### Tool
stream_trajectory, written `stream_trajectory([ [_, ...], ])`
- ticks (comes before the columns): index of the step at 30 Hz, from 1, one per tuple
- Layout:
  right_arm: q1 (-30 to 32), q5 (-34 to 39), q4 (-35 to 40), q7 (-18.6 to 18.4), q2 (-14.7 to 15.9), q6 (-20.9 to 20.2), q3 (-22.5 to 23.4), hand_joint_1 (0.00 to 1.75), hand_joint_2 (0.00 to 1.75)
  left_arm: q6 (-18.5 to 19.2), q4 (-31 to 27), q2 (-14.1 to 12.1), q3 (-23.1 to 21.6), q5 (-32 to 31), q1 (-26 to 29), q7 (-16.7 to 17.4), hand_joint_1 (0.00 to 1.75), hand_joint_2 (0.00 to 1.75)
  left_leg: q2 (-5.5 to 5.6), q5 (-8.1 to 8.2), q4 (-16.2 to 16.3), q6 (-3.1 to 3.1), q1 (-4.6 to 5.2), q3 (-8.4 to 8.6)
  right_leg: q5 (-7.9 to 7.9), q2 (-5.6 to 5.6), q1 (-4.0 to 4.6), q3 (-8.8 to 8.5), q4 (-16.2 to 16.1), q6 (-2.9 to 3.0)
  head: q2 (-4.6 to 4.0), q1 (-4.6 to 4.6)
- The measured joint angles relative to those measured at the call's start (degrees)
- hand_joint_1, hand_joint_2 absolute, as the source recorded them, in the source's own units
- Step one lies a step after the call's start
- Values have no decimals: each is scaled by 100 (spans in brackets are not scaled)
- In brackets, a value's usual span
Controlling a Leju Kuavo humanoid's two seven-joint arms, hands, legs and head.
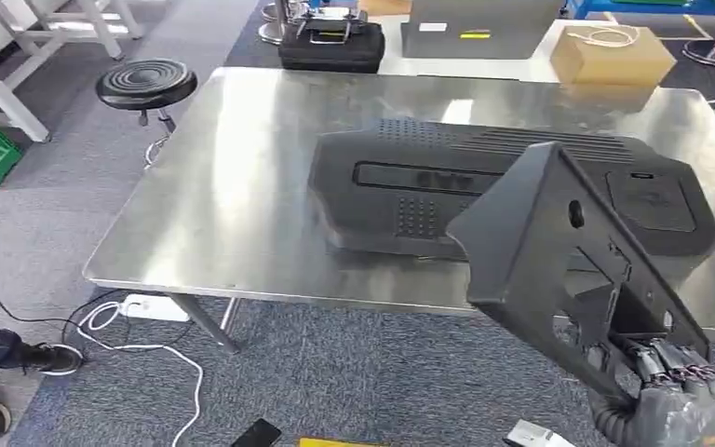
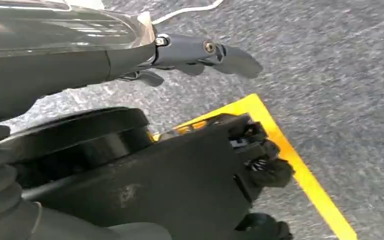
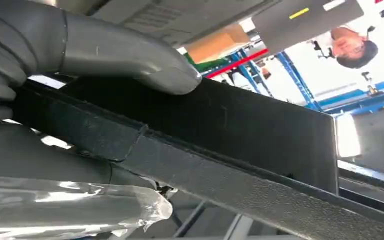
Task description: Take the parts from the cabinet and place them on the table.
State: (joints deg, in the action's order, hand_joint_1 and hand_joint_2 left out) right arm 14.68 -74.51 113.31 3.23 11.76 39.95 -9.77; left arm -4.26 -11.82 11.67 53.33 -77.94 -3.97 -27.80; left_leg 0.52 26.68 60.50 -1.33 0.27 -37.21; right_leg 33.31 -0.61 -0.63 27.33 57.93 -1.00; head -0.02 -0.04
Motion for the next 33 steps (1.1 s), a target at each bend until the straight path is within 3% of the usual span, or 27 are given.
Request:
stream_trajectory([
  [2,1,26,13,2,-4,2,9,175,175,-7,0,9,-2,0,-12,0,0,175,7,35,-65,-57,-38,103,-4,8,3,-36,18,-31,0,-2],
  [3,4,35,15,7,-7,4,15,175,175,-9,0,11,-2,0,-14,-2,0,175,8,52,-112,-82,-56,188,15,10,-6,16,189,-53,0,11],
  [4,0,48,15,9,-7,2,29,175,175,-9,0,11,-2,0,-17,-2,0,175,4,77,-141,-107,-63,250,104,24,-7,196,513,-88,0,11],
  [7,52,122,15,22,-7,2,50,175,175,-11,0,15,-4,-2,-19,0,0,175,7,189,-149,-116,-63,361,573,33,-10,952,1583,-150,0,13],
  [8,64,149,15,24,-7,2,50,175,175,-11,0,15,-4,-4,-17,-2,0,175,10,237,-149,-119,-63,421,553,32,-7,1085,1638,-152,0,13],
  [9,64,164,15,24,-7,2,54,175,175,-11,0,15,-4,-6,-14,-2,0,175,15,292,-149,-114,-62,501,375,32,-4,1095,1447,-142,0,11],
  [10,64,164,15,33,-7,2,61,175,175,-11,0,15,-7,-7,-14,-2,0,175,19,353,-151,-107,-62,592,62,32,-1,1006,1064,-128,0,13],
  [11,65,168,15,39,-7,2,70,175,175,-11,0,17,-13,-7,-16,-7,0,175,18,415,-155,-91,-62,685,-351,33,5,883,578,-100,0,13],
  [12,69,171,15,42,-7,2,83,175,175,-11,0,22,-15,-7,0,-9,0,175,17,467,-168,-65,-67,724,-681,42,24,821,199,-50,0,15],
  [13,69,173,9,44,-7,0,85,175,175,-11,4,24,-15,-7,-15,-11,0,175,20,486,-173,-32,-61,752,-552,49,73,853,221,-7,0,2],
  [15,100,179,30,48,-4,0,98,175,175,-7,2,24,-18,-7,-17,-11,0,175,14,513,-192,38,-64,779,-592,44,101,840,125,85,0,6],
  [16,98,188,33,48,-4,0,107,175,175,-9,2,24,-20,-7,-17,-13,0,175,11,494,-201,64,-62,807,-571,46,106,800,112,123,0,4],
  [17,102,190,41,50,-4,0,116,175,175,-15,2,18,-20,-9,-24,-13,0,175,9,503,-195,82,-46,846,-574,33,54,705,61,150,0,-2],
  [18,115,197,55,50,-4,0,127,175,175,-13,2,17,-22,-9,-30,-13,0,175,6,567,-74,99,-44,833,-565,44,33,614,-6,174,0,-2],
  [19,114,199,63,52,-4,0,140,175,175,-15,2,15,-26,-9,-33,-18,0,175,4,680,201,120,-53,695,-545,49,24,574,-29,204,0,-20],
  [22,161,223,63,52,-4,0,153,175,175,-31,2,15,-26,-13,-37,-17,0,175,3,1161,1392,195,-87,-64,-467,49,24,510,-28,241,0,-20],
  [23,179,236,63,52,-4,0,157,175,175,-33,2,15,-28,-13,-32,-17,0,175,3,1132,1523,206,-89,-202,-440,46,24,478,-27,238,0,-20],
  [24,201,253,65,52,-4,0,170,175,175,-43,2,15,-28,-15,-27,-15,0,175,1,975,1400,210,-93,-214,-404,38,23,425,-27,235,0,-22],
  [25,217,260,66,55,-4,0,179,175,175,-48,2,15,-33,-15,-28,-15,0,175,0,686,1050,203,-98,-110,-360,31,22,359,-27,223,0,-22],
  [27,247,264,92,59,-4,0,195,175,175,-48,2,13,-42,-17,-26,-13,0,175,-6,-12,53,169,-97,234,-261,28,21,211,-27,177,0,-22],
  [29,246,264,96,77,-7,0,203,175,175,-48,2,13,-48,-18,-34,-13,0,175,-11,311,-71,102,-43,263,-212,25,28,210,-11,101,0,-29],
  [30,256,267,98,87,-7,0,221,175,175,-48,2,13,-54,-20,-23,-6,0,175,-8,123,-62,54,-37,252,-170,29,29,188,-12,44,0,-13],
  [32,259,234,142,155,-11,0,289,175,175,-48,2,15,-88,-22,-20,-9,0,175,-2,135,-85,-16,-31,276,-142,32,24,138,-49,-24,0,-13],
  [33,255,190,190,186,-15,2,339,175,175,-48,2,22,-103,-24,-20,-9,0,175,-8,117,-133,-43,-72,315,-85,40,4,128,-17,-56,0,-20],
])
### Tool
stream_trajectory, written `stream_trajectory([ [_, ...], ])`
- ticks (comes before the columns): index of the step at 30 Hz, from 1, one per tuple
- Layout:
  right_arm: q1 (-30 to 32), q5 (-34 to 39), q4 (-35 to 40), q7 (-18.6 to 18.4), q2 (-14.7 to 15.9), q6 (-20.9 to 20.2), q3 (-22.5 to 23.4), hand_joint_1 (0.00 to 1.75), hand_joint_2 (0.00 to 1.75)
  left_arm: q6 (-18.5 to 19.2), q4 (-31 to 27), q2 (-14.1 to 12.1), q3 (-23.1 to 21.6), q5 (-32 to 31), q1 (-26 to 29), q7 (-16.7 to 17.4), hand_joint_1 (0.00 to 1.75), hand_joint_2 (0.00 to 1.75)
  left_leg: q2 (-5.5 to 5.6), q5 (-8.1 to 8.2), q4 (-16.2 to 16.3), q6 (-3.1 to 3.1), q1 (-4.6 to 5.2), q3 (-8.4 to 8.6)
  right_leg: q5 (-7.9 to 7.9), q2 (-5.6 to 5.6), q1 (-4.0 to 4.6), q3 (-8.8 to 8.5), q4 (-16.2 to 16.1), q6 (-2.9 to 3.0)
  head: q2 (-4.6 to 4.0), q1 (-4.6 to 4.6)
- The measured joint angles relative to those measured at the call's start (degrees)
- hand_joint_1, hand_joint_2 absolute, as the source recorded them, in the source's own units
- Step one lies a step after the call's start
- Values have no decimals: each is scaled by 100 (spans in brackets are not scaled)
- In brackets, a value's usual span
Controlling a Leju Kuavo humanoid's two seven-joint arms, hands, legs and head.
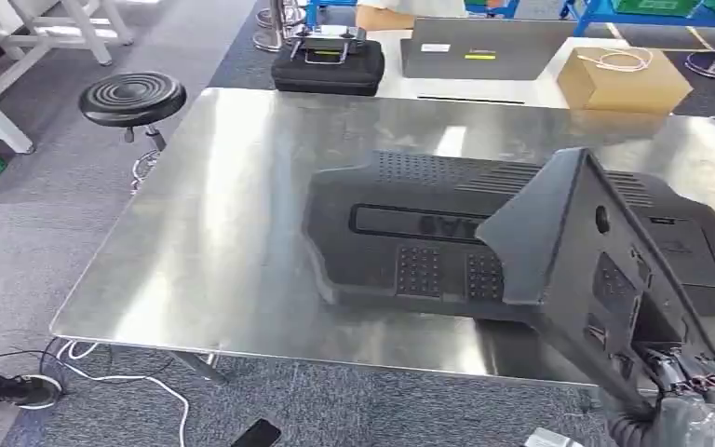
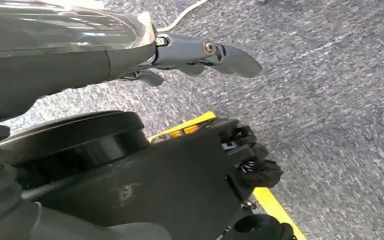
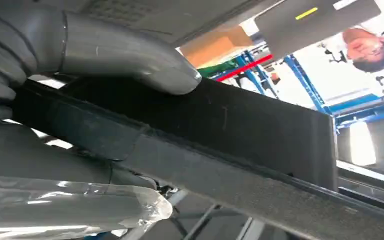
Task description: Take the parts from the cabinet and place them on the table.
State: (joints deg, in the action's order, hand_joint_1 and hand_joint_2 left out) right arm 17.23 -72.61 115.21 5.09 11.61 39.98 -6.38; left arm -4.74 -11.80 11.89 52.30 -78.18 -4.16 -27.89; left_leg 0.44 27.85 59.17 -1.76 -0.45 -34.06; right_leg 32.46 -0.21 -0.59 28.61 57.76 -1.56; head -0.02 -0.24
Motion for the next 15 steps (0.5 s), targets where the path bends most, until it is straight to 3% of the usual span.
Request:
stream_trajectory([
  [1,-14,-78,54,39,-4,0,54,175,175,0,0,0,-9,-2,-8,-2,0,175,-2,16,-16,-27,-6,27,122,0,6,75,204,-22,0,13],
  [2,-33,-151,101,70,-9,0,118,175,175,0,0,0,-13,-4,-14,0,0,175,-5,28,-17,-43,-7,39,312,0,2,274,580,-47,0,13],
  [4,-72,-267,195,149,-20,0,297,175,175,2,0,0,-20,-7,-20,2,0,175,-6,70,-15,-72,-2,59,643,1,-11,827,1520,-83,0,13],
  [5,-100,-269,251,175,-22,0,401,175,175,0,0,0,-22,-6,-19,4,0,175,-2,94,-14,-78,0,81,651,1,-10,1031,1797,-89,0,13],
  [6,-138,-234,310,181,-22,0,521,175,175,0,0,0,-22,-7,-19,4,0,175,9,123,-14,-77,1,122,488,0,-10,1081,1749,-91,0,11],
  [7,-185,-185,361,186,-20,0,639,175,175,0,0,0,-22,-7,-19,4,0,175,18,158,-14,-73,2,177,222,0,-7,996,1462,-86,0,13],
  [9,-273,-83,454,199,11,0,861,175,175,0,0,2,-22,-9,-19,4,0,175,25,242,-17,-48,6,319,-447,0,3,609,431,-35,0,13],
  [10,-307,-52,476,205,41,0,946,175,175,0,2,4,-24,-9,-14,4,0,175,25,274,-35,-27,6,359,-440,-1,25,485,226,18,0,9],
  [13,-342,-33,542,210,81,-2,1099,175,175,0,2,7,-24,-9,-30,9,0,175,20,308,-59,60,22,350,-391,1,68,475,107,103,0,7],
  [14,-342,-33,564,210,92,-2,1136,175,175,0,0,7,-26,-9,-32,9,0,175,17,310,-87,96,25,370,-393,-4,67,473,83,128,0,9],
  [15,-345,-33,590,210,96,-2,1163,175,175,0,0,2,-26,-9,-36,9,0,175,12,356,-78,127,36,387,-420,3,-2,425,8,170,-2,4],
])
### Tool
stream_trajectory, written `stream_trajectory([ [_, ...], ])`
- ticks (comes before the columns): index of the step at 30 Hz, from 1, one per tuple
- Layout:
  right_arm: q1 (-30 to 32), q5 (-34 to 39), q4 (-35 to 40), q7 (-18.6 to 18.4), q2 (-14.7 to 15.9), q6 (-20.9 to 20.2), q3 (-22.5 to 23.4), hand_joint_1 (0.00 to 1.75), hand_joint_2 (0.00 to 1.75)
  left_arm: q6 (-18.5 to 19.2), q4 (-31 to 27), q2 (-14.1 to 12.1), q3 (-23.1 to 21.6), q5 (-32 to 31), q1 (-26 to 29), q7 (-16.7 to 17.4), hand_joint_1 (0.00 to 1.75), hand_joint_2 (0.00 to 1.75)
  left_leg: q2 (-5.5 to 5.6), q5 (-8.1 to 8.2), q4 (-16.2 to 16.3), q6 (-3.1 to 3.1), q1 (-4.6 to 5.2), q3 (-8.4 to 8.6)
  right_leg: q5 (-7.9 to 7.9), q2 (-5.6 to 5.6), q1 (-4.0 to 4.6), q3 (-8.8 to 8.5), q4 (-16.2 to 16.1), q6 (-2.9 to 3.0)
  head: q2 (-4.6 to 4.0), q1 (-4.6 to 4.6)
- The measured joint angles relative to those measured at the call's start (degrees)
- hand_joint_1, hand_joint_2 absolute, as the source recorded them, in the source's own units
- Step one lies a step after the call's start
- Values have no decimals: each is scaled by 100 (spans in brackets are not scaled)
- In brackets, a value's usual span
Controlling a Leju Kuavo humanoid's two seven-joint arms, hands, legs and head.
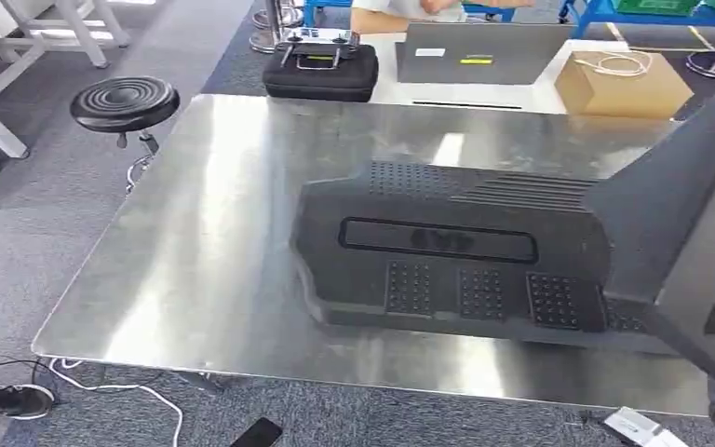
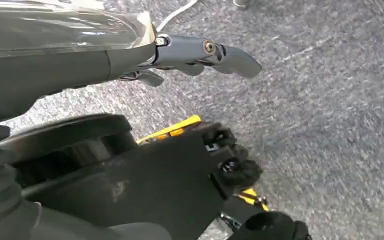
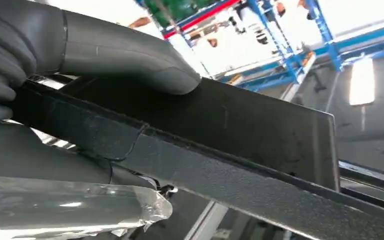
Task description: Take the parts from the cabinet and place them on the table.
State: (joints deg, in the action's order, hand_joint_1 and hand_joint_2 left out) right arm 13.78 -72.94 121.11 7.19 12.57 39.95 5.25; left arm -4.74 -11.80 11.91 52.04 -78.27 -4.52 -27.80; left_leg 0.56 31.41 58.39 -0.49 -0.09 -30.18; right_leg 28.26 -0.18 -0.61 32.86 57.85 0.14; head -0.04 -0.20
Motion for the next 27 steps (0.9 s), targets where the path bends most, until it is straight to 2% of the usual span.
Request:
stream_trajectory([
  [1,-12,0,18,2,2,0,18,175,175,0,0,0,0,0,-4,-2,0,175,-2,84,146,25,2,-51,8,7,-3,-40,-33,26,2,-4],
  [2,-29,0,28,2,5,0,33,175,175,-2,0,-2,0,0,-7,-2,0,175,-2,258,486,49,-8,-218,22,17,-7,-61,-35,51,2,-6],
  [4,-37,-2,28,7,7,0,61,175,175,0,0,-4,0,0,-6,2,0,175,-2,635,1455,95,-32,-750,63,32,-6,-96,-33,83,2,-4],
  [5,-42,-26,28,7,7,0,72,175,175,-2,0,-4,0,0,-3,2,0,175,-3,677,1803,111,-38,-975,83,30,-5,-117,-32,83,2,-6],
  [6,-43,-50,28,9,7,0,74,175,175,-2,0,-4,0,0,-1,4,0,175,-3,568,1835,120,-44,-1051,112,25,-6,-155,-32,80,2,-6],
  [7,-44,-63,28,11,7,0,74,175,175,-2,0,-7,0,0,0,4,0,175,-5,318,1579,118,-51,-983,147,15,-8,-206,-31,69,2,-9],
  [9,-50,-79,28,11,7,0,85,175,175,-2,0,-9,0,0,0,4,0,175,-11,-322,591,86,-57,-603,236,4,-9,-343,-27,32,2,-9],
  [10,-53,-79,28,11,7,0,87,175,175,-2,0,-9,0,0,10,4,0,175,-19,-440,265,50,-49,-464,278,6,-11,-371,-28,3,2,-6],
  [11,-63,-79,28,11,9,0,92,175,175,-2,0,-9,0,0,1,4,0,175,-21,-381,176,27,-29,-421,311,-9,32,-361,4,-49,2,2],
  [14,-68,-85,28,11,18,-2,107,175,175,-2,0,-9,0,0,9,7,0,175,-6,-323,136,-72,4,-431,318,-3,-1,-370,-60,-144,2,2],
  [16,-79,-85,33,7,26,0,114,175,175,-4,0,2,-2,0,3,2,0,175,-7,-328,60,-127,-51,-354,414,3,-9,-393,37,-198,2,9],
  [17,-93,-85,33,4,35,0,122,175,175,-4,0,2,-4,0,-4,2,0,175,-11,-310,51,-159,-58,-326,569,5,-7,-239,334,-219,2,9],
  [19,-83,-83,31,0,37,0,125,175,175,-4,0,2,-2,0,-4,4,0,175,-16,-268,52,-195,-57,-295,967,5,-24,306,1317,-260,2,13],
  [20,-75,-83,28,0,37,0,125,175,175,-4,0,2,-2,0,-3,4,0,175,-14,-247,53,-200,-54,-276,1026,5,-27,564,1711,-270,2,11],
  [21,-78,-79,26,-6,37,-2,122,175,175,-2,0,2,-2,0,-2,4,0,175,-7,-222,53,-196,-53,-247,967,6,-27,693,1828,-275,2,13],
  [22,-85,-68,22,-20,46,-2,116,175,175,0,0,2,-2,0,-2,4,0,175,3,-191,53,-189,-55,-197,763,5,-27,683,1666,-275,2,11],
  [24,-139,-31,-13,-41,111,-11,79,175,175,22,0,4,-4,0,-2,4,0,175,14,-100,53,-154,-59,-49,39,7,-26,323,666,-257,2,16],
  [25,-192,-20,-33,-55,140,-22,61,175,175,31,0,4,-4,0,-2,4,0,175,11,-50,47,-123,-59,4,-155,9,-23,164,223,-228,2,15],
  [26,-252,-9,-87,-66,160,-46,37,175,175,37,0,4,-4,0,-14,2,0,175,11,-28,45,-89,-20,4,-88,4,6,131,216,-193,0,14],
  [27,-308,-7,-101,-83,186,-77,17,175,175,42,0,4,-7,-2,-27,4,0,175,10,-27,43,-58,-31,-22,-35,0,22,109,120,-141,0,18],
])
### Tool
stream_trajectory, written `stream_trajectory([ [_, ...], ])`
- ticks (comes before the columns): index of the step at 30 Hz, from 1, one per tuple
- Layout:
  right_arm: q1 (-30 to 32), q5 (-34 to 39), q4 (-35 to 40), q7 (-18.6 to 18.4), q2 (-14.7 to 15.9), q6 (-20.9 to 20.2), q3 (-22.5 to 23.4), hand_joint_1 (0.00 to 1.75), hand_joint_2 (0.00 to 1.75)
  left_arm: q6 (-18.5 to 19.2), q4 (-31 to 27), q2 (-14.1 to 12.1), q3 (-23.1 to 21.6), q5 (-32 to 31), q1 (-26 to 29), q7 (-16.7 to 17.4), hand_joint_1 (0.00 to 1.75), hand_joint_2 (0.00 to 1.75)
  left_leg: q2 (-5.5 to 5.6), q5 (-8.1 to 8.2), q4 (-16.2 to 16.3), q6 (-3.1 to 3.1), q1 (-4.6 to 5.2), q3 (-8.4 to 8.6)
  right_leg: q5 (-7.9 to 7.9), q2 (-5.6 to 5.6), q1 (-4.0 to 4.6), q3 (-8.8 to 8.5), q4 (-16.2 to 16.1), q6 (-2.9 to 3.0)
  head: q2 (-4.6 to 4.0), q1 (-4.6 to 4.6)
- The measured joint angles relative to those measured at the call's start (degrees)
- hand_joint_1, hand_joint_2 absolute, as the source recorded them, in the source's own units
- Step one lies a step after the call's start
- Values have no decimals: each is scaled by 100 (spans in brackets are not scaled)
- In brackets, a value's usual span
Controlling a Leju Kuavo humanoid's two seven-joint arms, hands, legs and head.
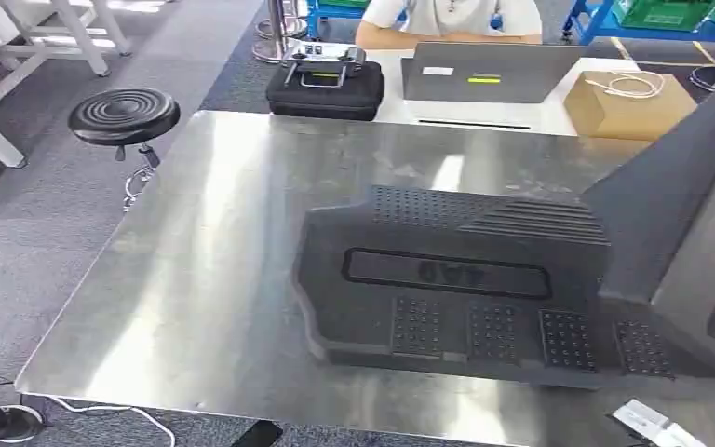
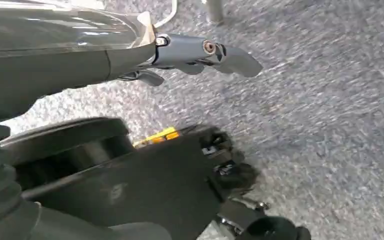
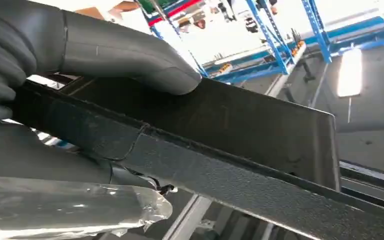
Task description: Take the parts from the cabinet and place them on the table.
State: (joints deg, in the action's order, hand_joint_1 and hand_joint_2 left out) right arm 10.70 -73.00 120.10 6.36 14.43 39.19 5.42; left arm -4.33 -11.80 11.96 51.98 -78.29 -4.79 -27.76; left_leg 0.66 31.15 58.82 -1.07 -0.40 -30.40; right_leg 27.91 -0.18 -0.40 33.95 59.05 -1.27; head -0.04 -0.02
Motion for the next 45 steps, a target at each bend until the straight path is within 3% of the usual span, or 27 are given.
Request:
stream_trajectory([
  [3,-191,-33,-131,-85,85,-188,-155,175,175,17,0,0,-33,0,-18,15,0,175,-11,-3,-86,85,0,46,5,-16,5,16,-15,76,0,-11],
  [5,-351,-94,-238,-146,133,-312,-305,175,175,63,0,-2,-57,-2,-34,17,0,175,-10,-32,-88,-5,15,67,-14,-14,-23,-13,-57,52,0,-22],
  [10,-1129,-663,-789,-278,124,-732,-1054,175,175,-468,0,4,-160,-31,-112,461,0,175,-19,-42,-155,-6,5,92,7,-29,-4,1,-53,85,0,-24],
  [15,-1840,-1338,-1377,-505,85,-684,-1826,175,175,-481,0,22,-302,-35,-209,568,0,175,-17,-49,-190,12,-7,102,14,-10,17,-2,-47,98,0,-20],
  [18,-2111,-1554,-1679,-584,41,-625,-2162,175,175,-481,0,28,-389,-35,-231,601,0,175,-17,-38,-194,87,-10,102,14,-8,17,-4,-41,98,0,-17],
  [21,-2299,-1633,-1932,-619,13,-592,-2445,175,175,-481,0,33,-422,-35,-245,612,0,175,-17,-39,-193,89,0,103,13,-6,14,-9,-42,98,0,-17],
  [36,-2568,-1679,-2356,-678,-59,-546,-2870,175,175,-507,0,35,-551,-35,-255,629,0,175,-17,-32,-185,81,33,104,11,5,-15,-27,-67,93,0,-15],
  [42,-2733,-1696,-2481,-947,-59,-562,-2953,175,175,-483,0,35,-557,-35,-255,594,0,175,-17,-32,-185,81,32,106,11,5,-15,-27,-68,93,0,-17],
  [45,-2841,-1696,-2570,-1161,-53,-570,-2962,175,175,-411,0,35,-566,753,-262,553,0,175,-17,-32,-185,81,32,106,11,4,-14,-28,-67,93,0,-15],
])
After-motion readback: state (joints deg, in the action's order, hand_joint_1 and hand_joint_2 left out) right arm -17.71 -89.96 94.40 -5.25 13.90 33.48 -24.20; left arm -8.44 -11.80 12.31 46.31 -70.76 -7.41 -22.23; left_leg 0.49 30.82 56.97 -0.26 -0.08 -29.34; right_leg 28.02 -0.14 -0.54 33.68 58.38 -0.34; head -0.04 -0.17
